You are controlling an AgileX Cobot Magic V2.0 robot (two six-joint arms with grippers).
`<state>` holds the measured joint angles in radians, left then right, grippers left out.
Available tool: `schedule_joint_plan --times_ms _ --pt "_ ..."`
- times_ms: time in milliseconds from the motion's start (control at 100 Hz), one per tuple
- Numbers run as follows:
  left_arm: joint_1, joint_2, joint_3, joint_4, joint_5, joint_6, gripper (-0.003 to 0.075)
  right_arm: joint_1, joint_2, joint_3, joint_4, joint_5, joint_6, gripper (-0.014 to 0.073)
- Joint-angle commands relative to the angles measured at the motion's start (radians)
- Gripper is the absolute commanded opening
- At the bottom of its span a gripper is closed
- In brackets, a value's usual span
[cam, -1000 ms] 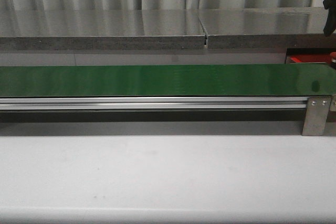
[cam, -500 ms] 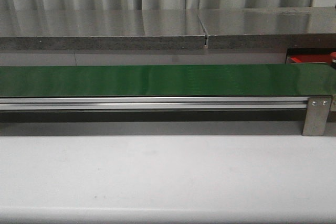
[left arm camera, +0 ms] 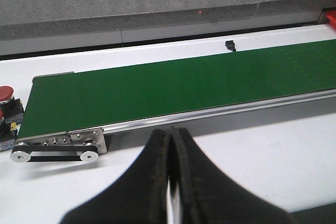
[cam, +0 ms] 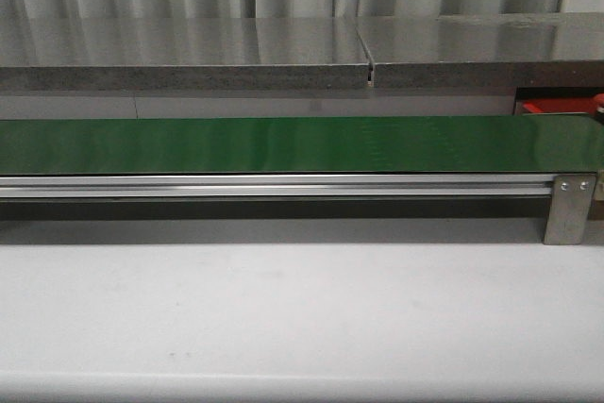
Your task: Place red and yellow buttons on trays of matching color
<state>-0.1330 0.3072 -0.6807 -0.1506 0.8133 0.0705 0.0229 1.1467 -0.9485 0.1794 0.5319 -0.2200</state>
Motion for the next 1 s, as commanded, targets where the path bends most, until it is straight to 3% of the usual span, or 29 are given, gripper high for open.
schedule_joint_plan --times_ms 0,160,290,590,990 --pt "-0.009 0.012 -0.023 -0.009 -0.073 -0.002 -0.002 0.013 -0.102 0.028 0.001 -0.08 -0.01 -0.0076" --pt "-0.009 0.012 -0.023 -0.009 -0.075 -0.002 -0.002 0.024 -0.239 0.112 0.002 -0.081 -0.01 -0.0076" --pt "-0.009 0.012 -0.023 0.013 -0.155 -0.002 -0.002 0.024 -0.33 0.177 0.002 -0.079 -0.01 -0.0076" --pt "-0.009 0.012 -0.023 0.009 -0.157 -0.002 -0.002 0.024 -0.535 0.314 0.024 -0.059 -0.01 -0.0076" --pt "-0.009 0.012 -0.023 0.007 -0.182 -0.002 -0.002 0.024 -0.658 0.355 0.045 -0.051 -0.01 -0.0076"
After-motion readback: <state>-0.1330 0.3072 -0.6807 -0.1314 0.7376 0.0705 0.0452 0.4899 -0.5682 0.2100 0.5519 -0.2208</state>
